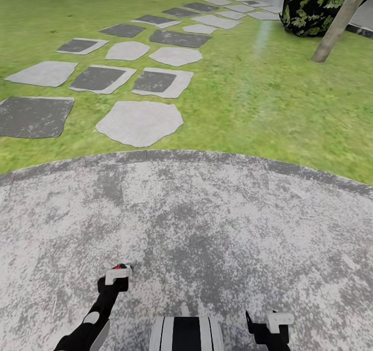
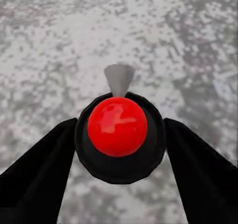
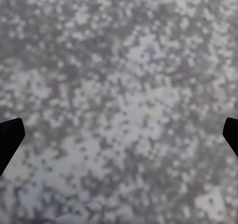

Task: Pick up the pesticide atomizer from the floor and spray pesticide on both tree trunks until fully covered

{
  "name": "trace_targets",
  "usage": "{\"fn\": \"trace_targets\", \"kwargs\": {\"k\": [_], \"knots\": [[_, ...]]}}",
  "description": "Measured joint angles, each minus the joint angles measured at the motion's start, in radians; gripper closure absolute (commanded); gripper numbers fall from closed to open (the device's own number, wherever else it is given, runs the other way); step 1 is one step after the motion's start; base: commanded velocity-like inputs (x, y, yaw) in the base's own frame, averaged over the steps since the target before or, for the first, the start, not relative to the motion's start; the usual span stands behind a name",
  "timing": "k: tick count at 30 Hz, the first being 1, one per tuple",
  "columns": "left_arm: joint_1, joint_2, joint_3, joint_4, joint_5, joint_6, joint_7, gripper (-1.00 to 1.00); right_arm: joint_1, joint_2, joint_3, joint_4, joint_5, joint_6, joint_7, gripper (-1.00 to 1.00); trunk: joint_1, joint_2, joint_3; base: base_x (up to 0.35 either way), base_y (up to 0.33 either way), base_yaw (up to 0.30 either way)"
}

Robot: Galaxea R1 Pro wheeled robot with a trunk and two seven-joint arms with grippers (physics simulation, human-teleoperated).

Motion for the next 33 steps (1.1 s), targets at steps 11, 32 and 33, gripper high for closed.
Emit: {"fn": "trace_targets", "kwargs": {"k": [11,32,33], "knots": [[0.0,0.001,0.001,-0.001,0.002,0.0,0.001,1.0,0.0,0.0,0.0,0.0,0.0,0.0,0.0,-1.0,0.0,0.0,0.0,0.0,0.0,0.0],[-0.001,0.001,0.002,-0.001,0.0,0.0,0.001,1.0,0.0,0.0,0.0,0.0,0.0,0.0,0.0,-1.0,-0.003,0.001,0.023,0.0,0.0,0.0],[-0.001,0.001,0.002,-0.001,0.0,0.0,0.001,1.0,0.0,0.0,0.0,0.0,0.0,0.0,0.0,-1.0,-0.003,0.002,0.027,0.0,0.0,0.0]]}}
